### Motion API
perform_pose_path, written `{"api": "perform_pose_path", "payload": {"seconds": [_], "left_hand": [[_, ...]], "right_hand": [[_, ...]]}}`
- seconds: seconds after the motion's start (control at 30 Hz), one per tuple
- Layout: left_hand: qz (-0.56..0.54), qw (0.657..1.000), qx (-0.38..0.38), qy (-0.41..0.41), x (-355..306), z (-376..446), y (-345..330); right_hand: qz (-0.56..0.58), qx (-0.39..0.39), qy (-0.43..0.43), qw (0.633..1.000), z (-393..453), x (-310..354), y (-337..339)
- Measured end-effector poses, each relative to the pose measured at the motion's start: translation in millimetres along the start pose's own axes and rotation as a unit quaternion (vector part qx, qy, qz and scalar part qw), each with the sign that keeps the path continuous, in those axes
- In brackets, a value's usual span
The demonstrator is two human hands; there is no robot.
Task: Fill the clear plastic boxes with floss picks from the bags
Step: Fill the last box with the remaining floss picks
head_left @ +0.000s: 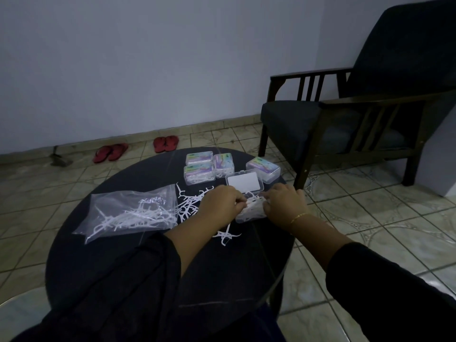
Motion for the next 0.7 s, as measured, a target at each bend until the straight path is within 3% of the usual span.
{"api": "perform_pose_path", "payload": {"seconds": [0.2, 0.37, 0.5, 0.7], "left_hand": [[0.045, 0.995, -0.08, -0.04, 11, -27, -9], [0.068, 0.993, -0.061, -0.069, 14, -33, -19], [0.106, 0.991, -0.019, -0.076, 11, -31, -24], [0.083, 0.995, -0.04, -0.041, 10, -34, -26]], "right_hand": [[-0.065, 0.021, 0.098, 0.993, -7, 9, 2], [-0.054, -0.021, 0.071, 0.996, -2, 9, 4], [-0.014, 0.022, 0.05, 0.998, 2, 12, 0], [0.025, 0.058, 0.029, 0.998, 5, 18, -5]]}}
Point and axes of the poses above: each hand's wrist, its own z-axis towards the middle knuckle, its own y-axis out of the back of the hand, x = y × z, the point moved 2 cm from there along z, towards the middle knuckle, and after that the axes turned 2 degrees about z, right-handed, at the moved point
